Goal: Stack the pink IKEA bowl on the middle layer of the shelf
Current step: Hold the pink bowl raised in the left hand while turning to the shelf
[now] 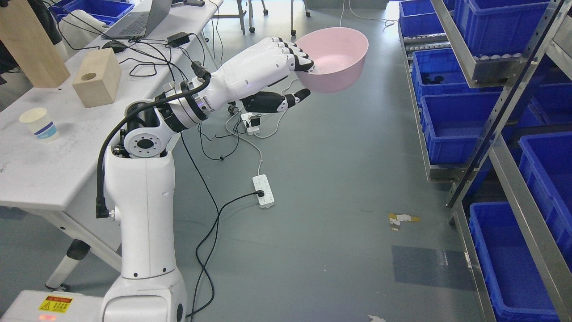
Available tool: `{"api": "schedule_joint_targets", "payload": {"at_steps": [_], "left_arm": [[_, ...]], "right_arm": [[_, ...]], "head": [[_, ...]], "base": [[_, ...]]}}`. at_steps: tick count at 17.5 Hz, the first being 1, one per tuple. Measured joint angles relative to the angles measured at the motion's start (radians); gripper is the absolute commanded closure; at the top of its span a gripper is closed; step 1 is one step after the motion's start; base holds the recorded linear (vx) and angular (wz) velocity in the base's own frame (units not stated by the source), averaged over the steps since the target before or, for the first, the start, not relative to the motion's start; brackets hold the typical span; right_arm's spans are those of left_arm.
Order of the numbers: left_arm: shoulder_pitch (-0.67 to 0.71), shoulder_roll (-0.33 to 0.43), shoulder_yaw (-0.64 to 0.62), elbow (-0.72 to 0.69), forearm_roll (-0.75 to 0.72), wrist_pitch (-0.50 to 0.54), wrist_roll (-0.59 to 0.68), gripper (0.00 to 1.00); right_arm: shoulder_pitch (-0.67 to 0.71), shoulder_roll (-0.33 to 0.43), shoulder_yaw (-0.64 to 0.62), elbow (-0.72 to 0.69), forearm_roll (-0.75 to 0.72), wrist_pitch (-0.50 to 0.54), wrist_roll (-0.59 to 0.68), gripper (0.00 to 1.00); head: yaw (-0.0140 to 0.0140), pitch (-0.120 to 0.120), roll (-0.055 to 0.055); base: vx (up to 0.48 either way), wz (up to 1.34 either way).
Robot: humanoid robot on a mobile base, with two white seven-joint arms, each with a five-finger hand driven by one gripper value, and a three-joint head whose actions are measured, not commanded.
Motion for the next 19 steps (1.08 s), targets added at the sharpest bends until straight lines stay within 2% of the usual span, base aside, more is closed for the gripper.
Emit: {"api": "schedule_joint_targets", "payload": {"at_steps": [6, 10, 19], "left_arm": [[0.002, 0.000, -0.018, -0.001, 0.000, 0.000, 0.002, 0.98], [0.006, 0.000, -0.030, -0.001, 0.000, 0.000, 0.002, 0.98], [0.004, 0.000, -0.067, -0.004, 0.030, 0.000, 0.037, 0.98]], "right_arm": [[-0.001, 0.000, 0.000, 0.000, 0.000, 0.000, 0.000, 0.00], [-0.001, 0.000, 0.000, 0.000, 0.000, 0.000, 0.000, 0.00], [0.000, 0.000, 0.000, 0.000, 0.000, 0.000, 0.000, 0.00]], "head": [[0.0000, 0.000, 0.000], [0.0000, 0.000, 0.000], [0.0000, 0.000, 0.000]], "base": [[0.082, -0.12], [0.073, -0.73], [0.040, -1.50]]}}
